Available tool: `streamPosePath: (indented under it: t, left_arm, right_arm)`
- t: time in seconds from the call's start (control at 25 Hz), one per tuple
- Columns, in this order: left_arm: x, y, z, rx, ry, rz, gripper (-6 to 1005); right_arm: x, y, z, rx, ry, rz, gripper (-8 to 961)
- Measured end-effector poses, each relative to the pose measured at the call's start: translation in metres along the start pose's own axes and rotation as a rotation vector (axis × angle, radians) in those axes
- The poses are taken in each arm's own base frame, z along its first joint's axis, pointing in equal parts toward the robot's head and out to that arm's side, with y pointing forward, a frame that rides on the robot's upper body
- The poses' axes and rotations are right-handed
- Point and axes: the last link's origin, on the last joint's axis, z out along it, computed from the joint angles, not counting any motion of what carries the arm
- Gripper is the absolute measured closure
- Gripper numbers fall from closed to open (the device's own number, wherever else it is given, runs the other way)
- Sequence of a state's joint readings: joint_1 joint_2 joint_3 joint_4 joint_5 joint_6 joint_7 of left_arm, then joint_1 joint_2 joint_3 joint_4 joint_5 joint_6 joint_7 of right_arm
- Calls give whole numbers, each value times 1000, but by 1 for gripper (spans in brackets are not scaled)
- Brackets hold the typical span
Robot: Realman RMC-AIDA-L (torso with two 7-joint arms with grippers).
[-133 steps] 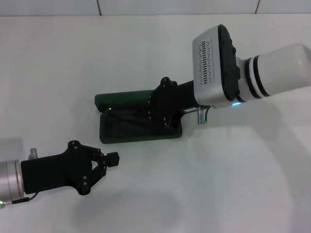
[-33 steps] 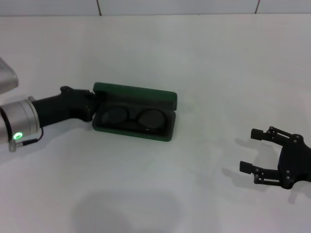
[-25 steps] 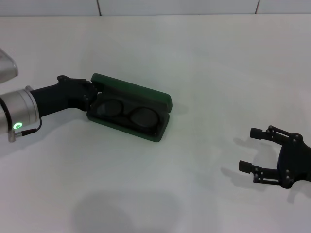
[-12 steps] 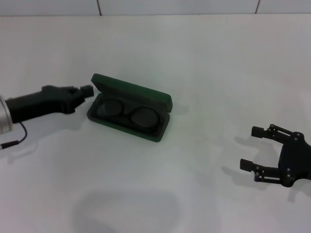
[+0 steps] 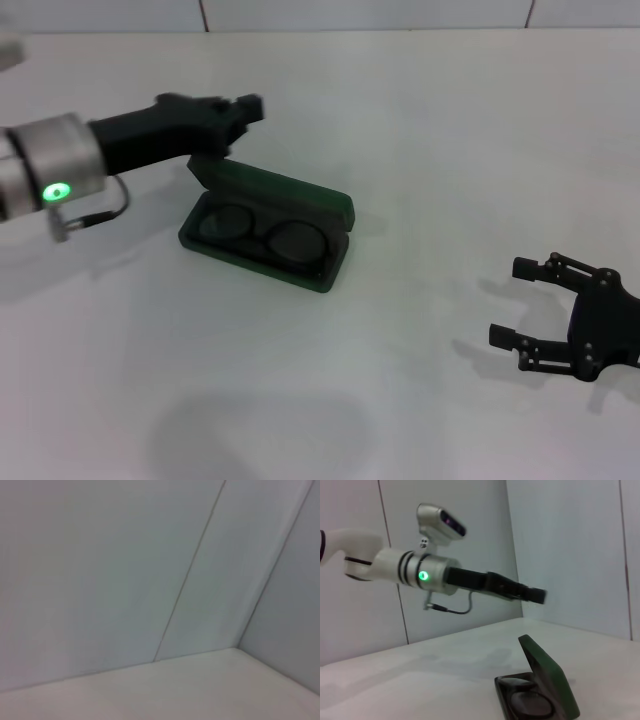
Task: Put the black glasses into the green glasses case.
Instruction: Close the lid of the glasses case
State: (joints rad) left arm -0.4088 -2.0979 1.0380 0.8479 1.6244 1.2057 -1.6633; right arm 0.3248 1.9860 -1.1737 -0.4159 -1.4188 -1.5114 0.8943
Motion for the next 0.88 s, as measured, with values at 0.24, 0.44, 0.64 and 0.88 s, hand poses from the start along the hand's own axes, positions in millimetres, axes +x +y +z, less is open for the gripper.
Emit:
streamPosePath:
  t: [0.24,0.44,0.64,0.88]
  left_arm:
    - [-10,-1,40,167,-72,32,951]
    - [-20,3,55,231,-85,44,946]
    - [-25,3,56,250,-93,50,942]
    - [-30,2,53,257,-95,61,936]
  right_arm:
    - [-1,0,0,-3,-2,1,80]
    - [0,1,1,-6,-1,4,80]
    - [0,1,1,-8,-1,3,80]
    - [0,1,1,-8,-1,2,80]
